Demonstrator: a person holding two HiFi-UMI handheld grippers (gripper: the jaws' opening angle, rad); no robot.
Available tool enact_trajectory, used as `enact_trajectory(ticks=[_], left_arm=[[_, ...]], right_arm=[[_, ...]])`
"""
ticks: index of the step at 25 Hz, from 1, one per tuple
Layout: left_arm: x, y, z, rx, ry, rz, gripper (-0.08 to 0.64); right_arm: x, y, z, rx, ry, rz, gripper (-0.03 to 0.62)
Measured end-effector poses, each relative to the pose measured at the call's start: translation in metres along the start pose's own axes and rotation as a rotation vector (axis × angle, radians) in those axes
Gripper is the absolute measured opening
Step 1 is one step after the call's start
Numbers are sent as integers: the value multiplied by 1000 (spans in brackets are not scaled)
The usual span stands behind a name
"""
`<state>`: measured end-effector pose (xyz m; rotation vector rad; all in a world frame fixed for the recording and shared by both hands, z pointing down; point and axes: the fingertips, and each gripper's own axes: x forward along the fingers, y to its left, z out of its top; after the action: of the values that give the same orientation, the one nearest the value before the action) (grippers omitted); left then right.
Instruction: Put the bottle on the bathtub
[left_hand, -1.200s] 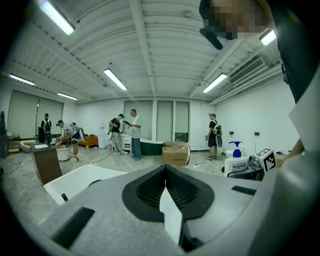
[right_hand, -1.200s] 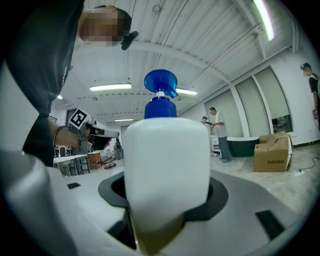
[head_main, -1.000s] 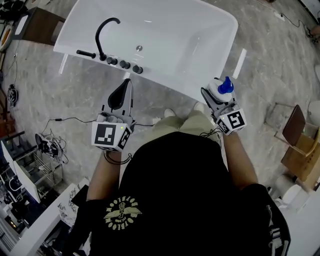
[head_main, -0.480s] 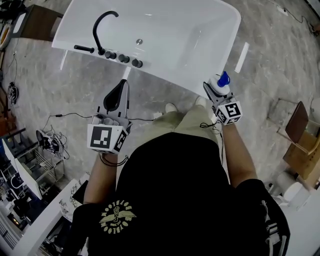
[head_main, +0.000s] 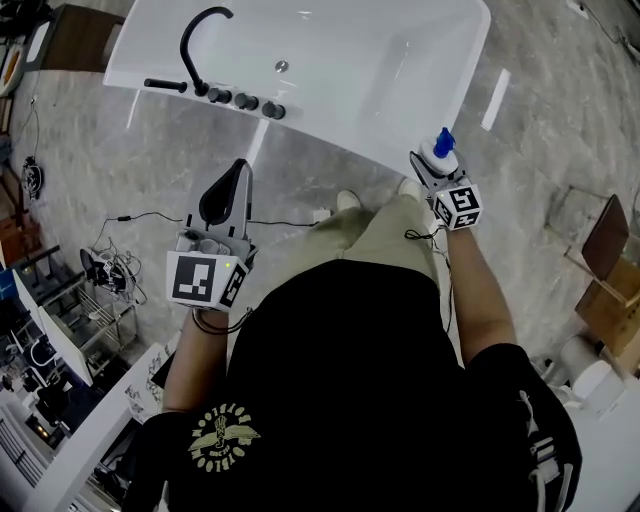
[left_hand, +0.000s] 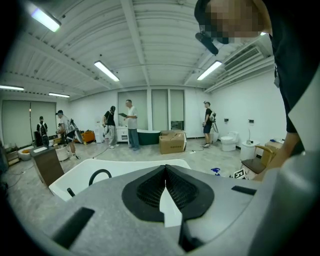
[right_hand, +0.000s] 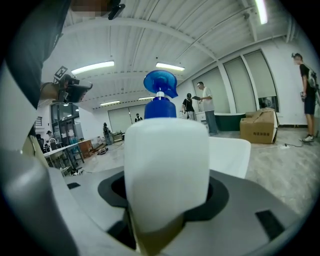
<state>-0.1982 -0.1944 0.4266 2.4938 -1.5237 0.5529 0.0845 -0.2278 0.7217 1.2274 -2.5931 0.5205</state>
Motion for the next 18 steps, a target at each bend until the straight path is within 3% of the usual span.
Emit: enact_trajectory(ticks=[4, 10, 18], left_arm=[[-2, -2, -5, 6, 20, 5, 9], [-4, -7, -12, 10, 40, 2, 8], [-5, -13, -10, 12, 47, 0, 8]], right_arm=[[3, -8, -9, 31, -7, -6, 264], [10, -10, -44, -8, 93, 17, 262], [6, -11, -45, -19, 104, 9, 264]])
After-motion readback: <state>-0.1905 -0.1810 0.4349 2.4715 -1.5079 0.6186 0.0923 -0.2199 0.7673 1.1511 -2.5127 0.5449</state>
